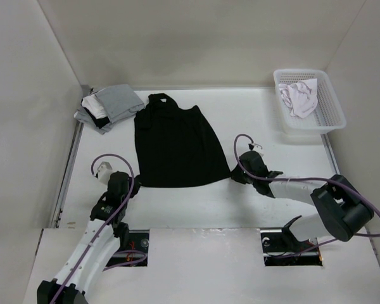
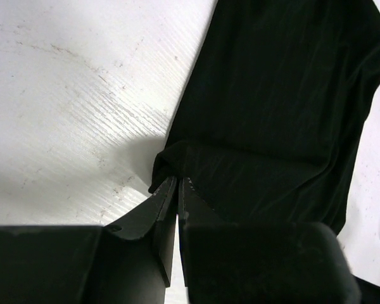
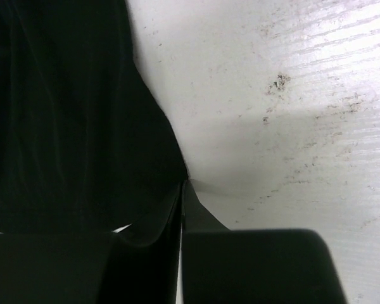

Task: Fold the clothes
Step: Flatten the tank top out

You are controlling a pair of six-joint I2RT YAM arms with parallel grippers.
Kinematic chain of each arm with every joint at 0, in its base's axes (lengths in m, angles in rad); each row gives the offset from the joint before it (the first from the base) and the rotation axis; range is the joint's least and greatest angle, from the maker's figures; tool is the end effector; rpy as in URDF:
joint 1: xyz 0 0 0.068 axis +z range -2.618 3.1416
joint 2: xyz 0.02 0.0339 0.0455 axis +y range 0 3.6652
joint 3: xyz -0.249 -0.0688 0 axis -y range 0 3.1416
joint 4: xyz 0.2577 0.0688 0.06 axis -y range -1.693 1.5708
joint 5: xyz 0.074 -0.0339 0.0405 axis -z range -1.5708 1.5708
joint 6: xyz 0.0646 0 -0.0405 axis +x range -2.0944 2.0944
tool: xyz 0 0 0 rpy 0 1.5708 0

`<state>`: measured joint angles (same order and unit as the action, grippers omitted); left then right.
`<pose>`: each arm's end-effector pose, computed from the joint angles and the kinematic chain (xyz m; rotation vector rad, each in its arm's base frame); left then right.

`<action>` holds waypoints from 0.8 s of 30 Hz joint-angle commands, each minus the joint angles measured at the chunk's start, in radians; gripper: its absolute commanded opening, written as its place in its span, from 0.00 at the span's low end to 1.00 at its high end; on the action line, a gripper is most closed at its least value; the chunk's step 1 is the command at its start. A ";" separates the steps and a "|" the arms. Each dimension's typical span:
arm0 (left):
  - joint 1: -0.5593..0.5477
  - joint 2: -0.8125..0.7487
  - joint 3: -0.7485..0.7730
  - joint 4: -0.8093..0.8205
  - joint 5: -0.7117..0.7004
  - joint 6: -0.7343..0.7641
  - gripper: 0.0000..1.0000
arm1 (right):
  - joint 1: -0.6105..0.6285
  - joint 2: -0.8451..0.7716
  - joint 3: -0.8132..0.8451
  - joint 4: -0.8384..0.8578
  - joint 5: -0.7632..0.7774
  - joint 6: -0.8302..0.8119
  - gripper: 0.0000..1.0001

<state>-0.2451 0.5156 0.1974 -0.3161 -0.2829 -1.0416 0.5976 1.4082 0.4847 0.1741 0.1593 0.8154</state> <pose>0.1756 -0.0253 0.1320 -0.9998 1.9675 -0.4171 0.2404 0.1512 0.0960 0.3391 2.3443 0.5255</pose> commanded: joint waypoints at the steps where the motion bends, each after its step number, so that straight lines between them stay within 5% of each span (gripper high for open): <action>1: -0.006 0.000 0.059 0.061 0.004 0.032 0.03 | 0.004 -0.069 -0.006 0.005 0.002 -0.008 0.00; 6: -0.013 -0.014 0.241 0.091 0.004 0.087 0.01 | 0.032 -0.464 0.061 -0.170 0.084 -0.079 0.00; 11: -0.045 -0.043 0.537 0.106 -0.016 0.120 0.01 | 0.133 -0.739 0.418 -0.458 0.252 -0.218 0.00; 17: -0.052 0.012 0.937 0.192 -0.029 0.167 0.01 | 0.303 -0.649 0.930 -0.504 0.405 -0.453 0.00; 24: -0.016 0.141 1.211 0.204 -0.033 0.219 0.01 | 0.362 -0.405 1.429 -0.593 0.372 -0.593 0.00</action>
<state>-0.2787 0.5804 1.3636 -0.1268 -0.2989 -0.8703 0.9432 0.9092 1.8187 -0.3153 0.5179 0.3286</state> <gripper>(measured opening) 0.018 0.005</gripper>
